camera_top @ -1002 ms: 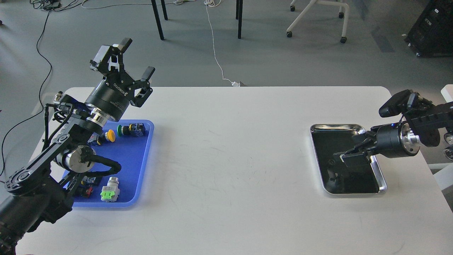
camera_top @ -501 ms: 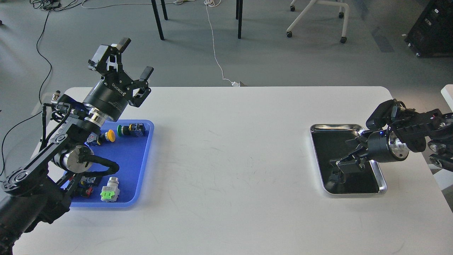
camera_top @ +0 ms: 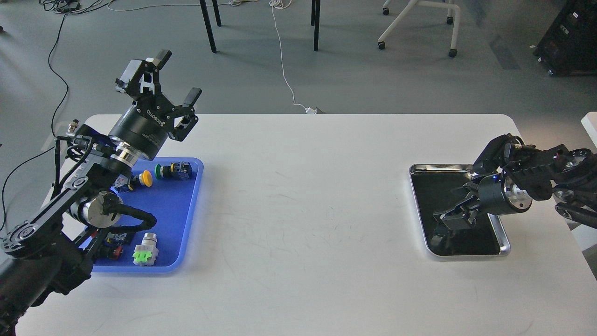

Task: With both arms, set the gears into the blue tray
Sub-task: 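Grasp a small black gear in the metal tray with the right gripper, then carry the gear toward the table center and release it, then retract the right arm and raise the left gripper, then lower the left gripper onto the black gear and grasp it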

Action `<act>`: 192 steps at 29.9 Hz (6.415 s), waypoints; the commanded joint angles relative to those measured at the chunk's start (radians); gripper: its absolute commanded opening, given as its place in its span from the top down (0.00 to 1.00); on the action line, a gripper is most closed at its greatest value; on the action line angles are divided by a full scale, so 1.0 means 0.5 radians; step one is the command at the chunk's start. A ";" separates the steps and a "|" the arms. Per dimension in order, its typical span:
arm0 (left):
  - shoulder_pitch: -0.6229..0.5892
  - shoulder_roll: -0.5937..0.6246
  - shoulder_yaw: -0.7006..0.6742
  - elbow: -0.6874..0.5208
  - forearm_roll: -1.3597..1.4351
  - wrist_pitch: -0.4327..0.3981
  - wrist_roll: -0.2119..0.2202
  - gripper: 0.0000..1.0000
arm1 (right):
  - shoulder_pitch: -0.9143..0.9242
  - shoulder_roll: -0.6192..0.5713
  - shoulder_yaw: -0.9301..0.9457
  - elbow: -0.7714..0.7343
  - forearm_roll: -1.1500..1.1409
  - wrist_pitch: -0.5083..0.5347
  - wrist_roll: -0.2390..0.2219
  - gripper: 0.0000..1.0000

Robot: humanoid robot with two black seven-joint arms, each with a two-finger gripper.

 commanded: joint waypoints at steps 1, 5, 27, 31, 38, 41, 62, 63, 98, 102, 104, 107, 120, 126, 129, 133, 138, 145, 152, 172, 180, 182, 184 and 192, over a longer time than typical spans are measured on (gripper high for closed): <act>-0.001 0.000 0.000 0.000 -0.002 0.000 0.000 0.02 | -0.002 0.019 -0.015 -0.004 0.003 0.000 0.000 0.37; -0.001 0.015 0.000 0.000 -0.002 0.000 0.000 0.02 | -0.005 0.019 -0.036 -0.004 0.003 0.000 0.000 0.39; -0.001 0.028 -0.003 0.000 -0.002 -0.003 0.000 0.02 | -0.026 0.105 -0.049 -0.075 0.003 -0.024 0.000 0.51; -0.001 0.028 -0.003 0.000 -0.002 -0.003 0.000 0.02 | -0.026 0.105 -0.049 -0.075 0.003 -0.024 0.000 0.57; -0.001 0.028 -0.003 0.000 -0.002 -0.003 0.000 0.02 | -0.029 0.108 -0.049 -0.075 0.003 -0.024 0.000 0.63; -0.001 0.028 -0.006 0.000 -0.002 -0.003 0.000 0.02 | -0.032 0.105 -0.052 -0.075 0.003 -0.024 0.000 0.68; -0.001 0.031 -0.003 0.000 -0.002 -0.003 0.000 0.02 | -0.032 0.105 -0.049 -0.069 0.012 -0.021 0.000 0.80; -0.001 0.031 -0.003 0.000 -0.002 -0.003 0.000 0.02 | -0.032 0.105 -0.049 -0.069 0.012 -0.021 0.000 0.80; 0.002 0.049 0.000 -0.037 -0.002 -0.006 0.000 0.02 | 0.511 0.653 -0.217 0.180 0.576 0.034 0.000 0.80; 0.014 0.043 0.003 -0.037 0.001 -0.003 0.000 0.02 | 0.501 0.945 -0.300 -0.004 0.656 0.016 0.000 0.80; 0.026 0.040 0.000 -0.037 0.001 -0.003 0.000 0.02 | 0.486 1.104 -0.334 -0.099 0.721 0.013 0.000 0.80; 0.032 0.043 0.000 -0.037 0.001 -0.003 0.000 0.02 | 0.468 1.276 -0.380 -0.191 0.822 0.010 0.000 0.80; 0.045 0.052 0.000 -0.037 0.001 -0.003 0.000 0.02 | 0.268 1.347 -0.457 -0.394 0.963 -0.144 0.000 0.79; 0.045 0.049 0.000 -0.037 0.001 -0.003 0.000 0.02 | 0.238 1.347 -0.463 -0.379 1.009 -0.147 0.000 0.79; 0.045 0.049 0.003 -0.037 0.001 -0.003 0.000 0.02 | 0.234 1.347 -0.463 -0.379 1.015 -0.147 0.000 0.77; 0.054 0.052 0.000 -0.037 0.001 -0.003 -0.003 0.02 | 0.231 1.347 -0.463 -0.376 1.018 -0.147 0.000 0.68; 0.057 0.058 0.000 -0.037 0.001 -0.003 -0.012 0.02 | 0.231 1.347 -0.445 -0.366 1.058 -0.153 0.000 0.43; 0.057 0.086 0.000 -0.055 0.001 -0.006 -0.018 0.02 | 0.265 1.347 -0.288 -0.308 1.273 -0.171 0.000 0.03; 0.054 0.104 0.003 -0.055 0.004 0.000 -0.019 0.02 | 0.113 1.001 0.238 -0.259 1.689 -0.168 0.000 0.02; 0.014 0.108 0.003 -0.101 0.623 -0.224 -0.223 0.02 | -1.250 0.286 2.169 -0.161 3.036 0.610 0.000 0.01; -0.124 0.089 0.205 -0.230 1.509 -0.276 -0.223 0.02 | -1.462 0.083 2.203 -0.155 3.218 0.732 0.000 0.01; -0.222 0.089 0.327 -0.230 1.669 -0.270 -0.223 0.02 | -1.508 0.068 2.228 -0.158 3.218 0.732 0.000 0.01; -0.329 0.095 0.462 -0.230 1.834 -0.264 -0.223 0.02 | -1.554 0.065 2.243 -0.158 3.218 0.732 0.000 0.01; -0.707 0.080 0.901 -0.145 2.782 -0.206 -0.223 0.02 | -1.646 0.037 2.258 -0.164 3.264 0.732 0.000 0.01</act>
